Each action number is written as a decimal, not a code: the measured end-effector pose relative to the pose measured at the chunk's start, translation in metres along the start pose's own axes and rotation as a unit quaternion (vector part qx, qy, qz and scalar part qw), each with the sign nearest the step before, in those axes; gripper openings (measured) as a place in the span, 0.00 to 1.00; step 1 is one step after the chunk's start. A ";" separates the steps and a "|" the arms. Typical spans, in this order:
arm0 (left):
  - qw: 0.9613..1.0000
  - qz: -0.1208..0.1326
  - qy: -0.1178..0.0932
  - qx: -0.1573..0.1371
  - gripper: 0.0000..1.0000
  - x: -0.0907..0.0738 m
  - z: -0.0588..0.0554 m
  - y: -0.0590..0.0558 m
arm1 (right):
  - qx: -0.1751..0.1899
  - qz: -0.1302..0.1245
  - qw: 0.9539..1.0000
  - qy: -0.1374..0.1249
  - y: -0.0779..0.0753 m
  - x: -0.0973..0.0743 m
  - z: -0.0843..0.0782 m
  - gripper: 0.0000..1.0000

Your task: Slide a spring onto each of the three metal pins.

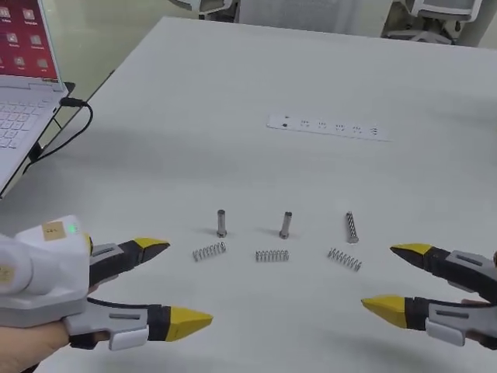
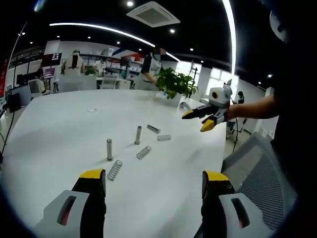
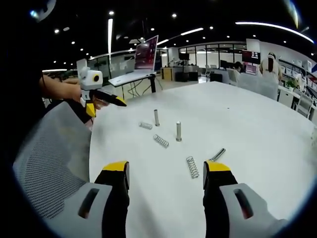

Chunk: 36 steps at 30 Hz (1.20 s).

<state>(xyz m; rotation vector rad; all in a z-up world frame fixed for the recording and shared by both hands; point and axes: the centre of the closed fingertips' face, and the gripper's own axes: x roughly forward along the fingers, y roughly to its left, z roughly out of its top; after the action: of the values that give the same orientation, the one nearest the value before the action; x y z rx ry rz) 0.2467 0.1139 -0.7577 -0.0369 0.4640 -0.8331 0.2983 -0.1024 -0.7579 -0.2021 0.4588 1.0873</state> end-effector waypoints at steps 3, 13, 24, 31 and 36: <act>1.000 -0.002 0.002 0.001 0.76 0.001 -0.001 -0.001 | 0.003 -0.002 1.000 0.001 -0.006 0.001 0.003 0.58; 1.000 -0.005 0.000 -0.002 0.76 0.004 0.000 0.001 | 0.012 -0.018 1.000 0.022 -0.032 0.013 0.008 0.54; 1.000 -0.006 0.002 -0.003 0.75 0.003 -0.003 0.001 | 0.036 -0.033 0.998 0.035 -0.055 0.030 0.015 0.51; 1.000 -0.008 0.003 -0.004 0.75 0.005 -0.004 0.001 | 0.056 -0.039 0.996 0.054 -0.067 0.040 0.014 0.47; 1.000 -0.008 0.003 -0.007 0.74 0.005 -0.005 0.002 | 0.074 -0.046 0.994 0.062 -0.078 0.048 0.013 0.44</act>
<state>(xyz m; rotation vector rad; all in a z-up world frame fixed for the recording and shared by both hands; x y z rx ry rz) 0.2491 0.1119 -0.7642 -0.0510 0.4754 -0.8451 0.3890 -0.0950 -0.7730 -0.1593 0.6337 0.9497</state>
